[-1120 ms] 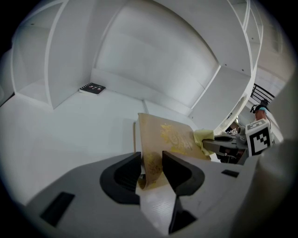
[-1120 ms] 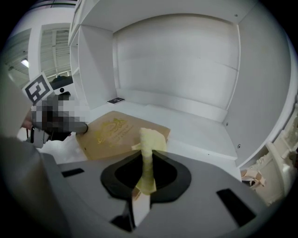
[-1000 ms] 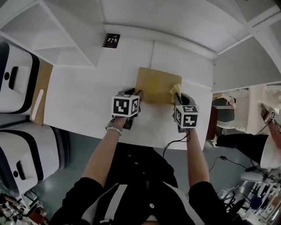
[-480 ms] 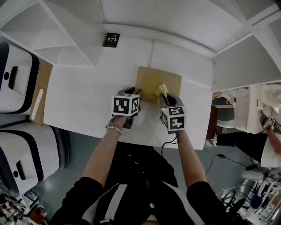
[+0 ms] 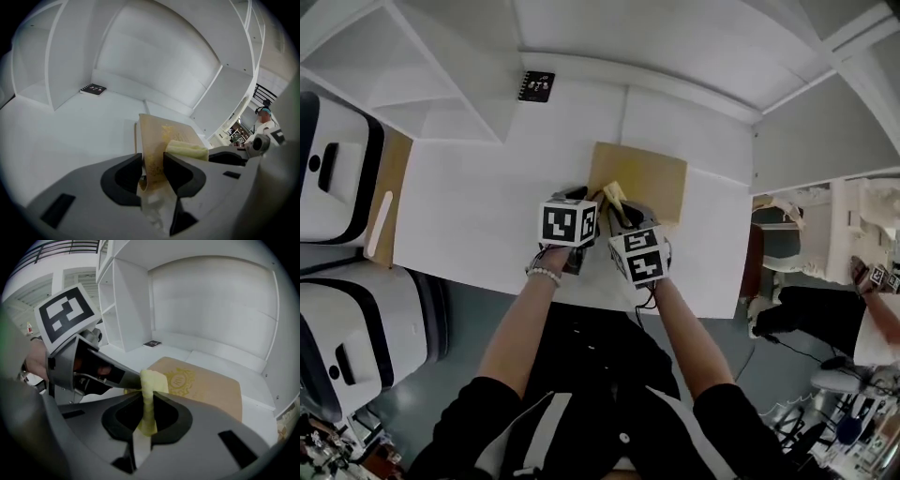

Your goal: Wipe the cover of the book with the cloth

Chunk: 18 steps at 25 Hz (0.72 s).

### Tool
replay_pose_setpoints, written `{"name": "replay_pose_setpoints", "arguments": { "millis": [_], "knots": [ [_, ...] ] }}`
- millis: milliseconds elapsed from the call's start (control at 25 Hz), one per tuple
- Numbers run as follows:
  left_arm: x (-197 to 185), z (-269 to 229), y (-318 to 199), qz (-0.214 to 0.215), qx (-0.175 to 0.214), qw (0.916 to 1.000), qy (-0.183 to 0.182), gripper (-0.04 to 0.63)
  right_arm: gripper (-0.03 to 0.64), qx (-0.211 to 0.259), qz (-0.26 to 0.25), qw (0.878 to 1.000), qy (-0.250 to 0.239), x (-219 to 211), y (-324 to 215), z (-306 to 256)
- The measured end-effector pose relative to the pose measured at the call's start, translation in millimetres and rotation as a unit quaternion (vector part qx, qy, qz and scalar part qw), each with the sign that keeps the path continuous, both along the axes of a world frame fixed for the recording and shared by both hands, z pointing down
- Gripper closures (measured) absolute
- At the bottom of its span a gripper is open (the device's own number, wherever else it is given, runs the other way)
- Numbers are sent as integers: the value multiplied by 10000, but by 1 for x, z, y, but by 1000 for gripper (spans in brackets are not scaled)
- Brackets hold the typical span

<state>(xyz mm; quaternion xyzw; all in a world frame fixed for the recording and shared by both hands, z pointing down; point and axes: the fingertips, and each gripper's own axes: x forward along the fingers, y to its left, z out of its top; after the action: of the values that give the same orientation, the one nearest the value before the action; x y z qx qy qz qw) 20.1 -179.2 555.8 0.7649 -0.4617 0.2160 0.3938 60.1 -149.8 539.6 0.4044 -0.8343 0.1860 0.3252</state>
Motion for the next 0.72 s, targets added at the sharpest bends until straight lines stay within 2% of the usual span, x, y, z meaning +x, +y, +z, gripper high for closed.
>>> {"name": "replay_pose_setpoints", "arguments": {
  "millis": [400,720],
  "knots": [
    [0,0,0,22,-30,10000,-5,450,578,-37,-42,10000,-13,-2,1,0],
    [0,0,0,69,-47,10000,-16,450,578,-9,57,10000,66,16,4,1]
  ]
}}
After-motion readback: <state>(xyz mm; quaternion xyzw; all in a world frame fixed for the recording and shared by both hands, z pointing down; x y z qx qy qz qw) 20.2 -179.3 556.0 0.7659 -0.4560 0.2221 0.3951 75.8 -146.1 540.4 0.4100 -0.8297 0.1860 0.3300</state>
